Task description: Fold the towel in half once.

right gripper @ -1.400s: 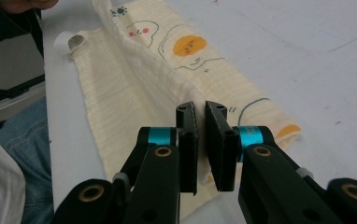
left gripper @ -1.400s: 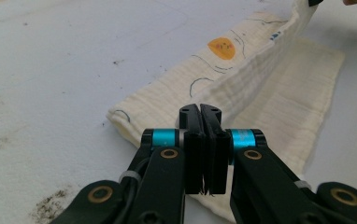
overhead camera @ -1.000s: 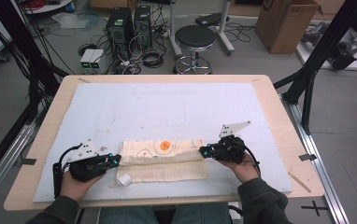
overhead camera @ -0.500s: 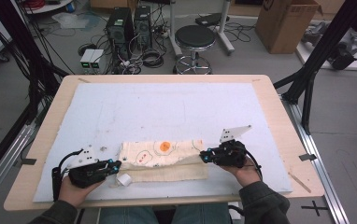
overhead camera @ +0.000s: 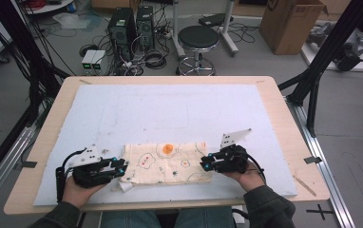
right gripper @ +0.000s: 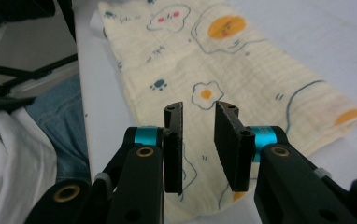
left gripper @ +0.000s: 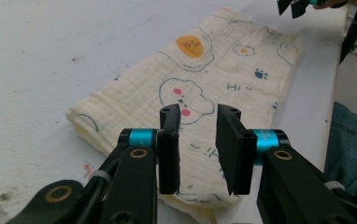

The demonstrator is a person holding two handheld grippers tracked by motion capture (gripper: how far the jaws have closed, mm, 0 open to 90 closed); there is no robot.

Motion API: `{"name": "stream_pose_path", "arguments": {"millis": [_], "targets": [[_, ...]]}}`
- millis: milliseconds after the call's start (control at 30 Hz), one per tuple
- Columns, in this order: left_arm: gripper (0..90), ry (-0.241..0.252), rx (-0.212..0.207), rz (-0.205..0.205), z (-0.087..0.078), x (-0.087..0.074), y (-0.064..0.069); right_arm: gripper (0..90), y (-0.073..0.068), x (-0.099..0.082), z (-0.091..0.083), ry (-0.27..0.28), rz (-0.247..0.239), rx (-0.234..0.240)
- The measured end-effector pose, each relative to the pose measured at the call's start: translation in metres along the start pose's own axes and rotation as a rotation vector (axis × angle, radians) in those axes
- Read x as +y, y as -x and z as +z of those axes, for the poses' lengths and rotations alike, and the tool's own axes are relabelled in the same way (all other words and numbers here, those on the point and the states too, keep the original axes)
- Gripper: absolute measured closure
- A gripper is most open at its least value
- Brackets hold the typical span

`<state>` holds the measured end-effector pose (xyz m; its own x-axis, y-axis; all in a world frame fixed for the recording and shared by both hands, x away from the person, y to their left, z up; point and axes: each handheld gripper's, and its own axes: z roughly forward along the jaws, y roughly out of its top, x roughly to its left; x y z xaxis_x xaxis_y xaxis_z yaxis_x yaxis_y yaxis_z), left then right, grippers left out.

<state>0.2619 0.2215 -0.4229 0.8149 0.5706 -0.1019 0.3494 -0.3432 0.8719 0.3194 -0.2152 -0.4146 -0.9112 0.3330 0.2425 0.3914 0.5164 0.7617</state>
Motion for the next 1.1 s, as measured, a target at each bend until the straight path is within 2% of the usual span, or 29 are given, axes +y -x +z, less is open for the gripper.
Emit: {"name": "stream_pose_path", "arguments": {"millis": [167,433,667,1100], "targets": [[75.6,-0.085,-0.033,0.032,0.011,-0.005,0.004,73.2,-0.001,-0.005,0.013,-0.054,-0.016,0.015],[75.4,-0.151,-0.038,0.033,0.011,-0.016,0.003,72.2,-0.004,-0.013,0.016,-0.079,-0.036,0.009],[74.6,-0.166,-0.036,0.046,0.011,-0.019,0.004,71.7,-0.008,-0.021,0.017,-0.125,-0.061,-0.010],[74.0,-0.169,-0.027,0.086,0.008,-0.021,0.005,69.6,-0.013,-0.028,0.013,-0.108,-0.069,-0.043]]}}
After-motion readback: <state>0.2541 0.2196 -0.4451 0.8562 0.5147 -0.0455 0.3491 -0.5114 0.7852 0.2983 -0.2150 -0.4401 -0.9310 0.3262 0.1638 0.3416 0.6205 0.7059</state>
